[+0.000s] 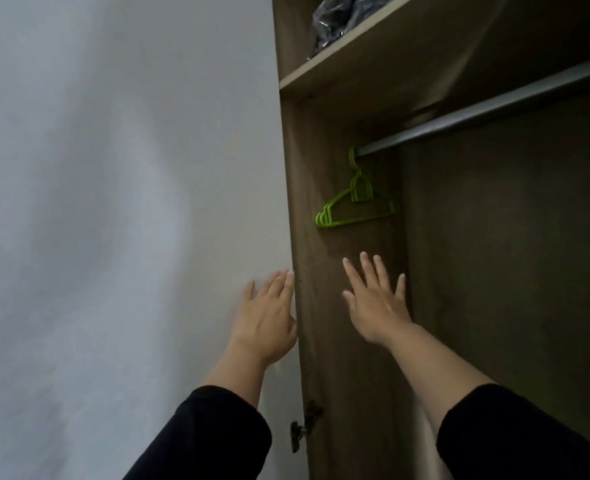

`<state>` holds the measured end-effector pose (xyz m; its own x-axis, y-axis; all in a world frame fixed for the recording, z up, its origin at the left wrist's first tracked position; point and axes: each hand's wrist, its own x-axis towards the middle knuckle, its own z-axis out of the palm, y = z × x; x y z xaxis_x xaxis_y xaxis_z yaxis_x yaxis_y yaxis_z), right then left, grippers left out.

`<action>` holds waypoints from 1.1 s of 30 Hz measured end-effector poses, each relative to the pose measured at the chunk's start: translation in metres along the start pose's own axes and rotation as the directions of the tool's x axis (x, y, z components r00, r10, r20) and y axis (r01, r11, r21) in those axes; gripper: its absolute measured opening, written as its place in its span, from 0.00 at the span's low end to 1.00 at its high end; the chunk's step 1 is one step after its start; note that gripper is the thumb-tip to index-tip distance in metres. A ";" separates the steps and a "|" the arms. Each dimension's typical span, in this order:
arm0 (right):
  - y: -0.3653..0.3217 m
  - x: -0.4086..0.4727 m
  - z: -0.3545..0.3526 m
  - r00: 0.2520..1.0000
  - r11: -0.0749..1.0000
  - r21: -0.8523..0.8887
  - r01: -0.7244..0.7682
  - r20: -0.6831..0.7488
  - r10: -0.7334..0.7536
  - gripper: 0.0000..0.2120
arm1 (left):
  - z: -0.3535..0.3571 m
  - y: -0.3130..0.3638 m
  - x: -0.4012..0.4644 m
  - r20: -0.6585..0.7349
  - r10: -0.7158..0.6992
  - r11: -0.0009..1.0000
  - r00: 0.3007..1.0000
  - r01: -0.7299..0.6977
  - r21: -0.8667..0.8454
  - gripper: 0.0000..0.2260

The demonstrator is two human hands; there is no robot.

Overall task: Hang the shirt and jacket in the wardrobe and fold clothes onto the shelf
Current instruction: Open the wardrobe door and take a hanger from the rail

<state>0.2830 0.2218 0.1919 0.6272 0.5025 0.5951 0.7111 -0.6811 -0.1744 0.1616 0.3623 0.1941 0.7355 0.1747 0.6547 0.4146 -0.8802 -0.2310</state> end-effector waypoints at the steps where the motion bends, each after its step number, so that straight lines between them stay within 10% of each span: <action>1: 0.009 0.009 0.000 1.000 1.000 0.021 -0.004 -0.002 0.004 0.27 | 0.003 0.006 0.015 -0.020 0.007 1.000 1.000 -0.007 0.006 0.32; 21: 0.026 0.210 0.010 0.978 0.905 0.394 0.161 -0.190 -0.091 0.25 | 0.026 0.028 0.180 -0.351 0.039 0.992 0.936 0.006 0.125 0.32; 33: 0.055 0.199 -0.010 0.942 0.752 0.659 0.012 -0.260 0.213 0.14 | 0.041 0.031 0.213 -0.369 0.131 0.991 0.920 -0.131 0.026 0.22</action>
<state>0.4438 0.2788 0.3087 0.6594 0.1895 0.7276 0.7518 -0.1557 -0.6408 0.3530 0.3900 0.2964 0.5330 -0.1175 0.8379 0.3287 -0.8838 -0.3330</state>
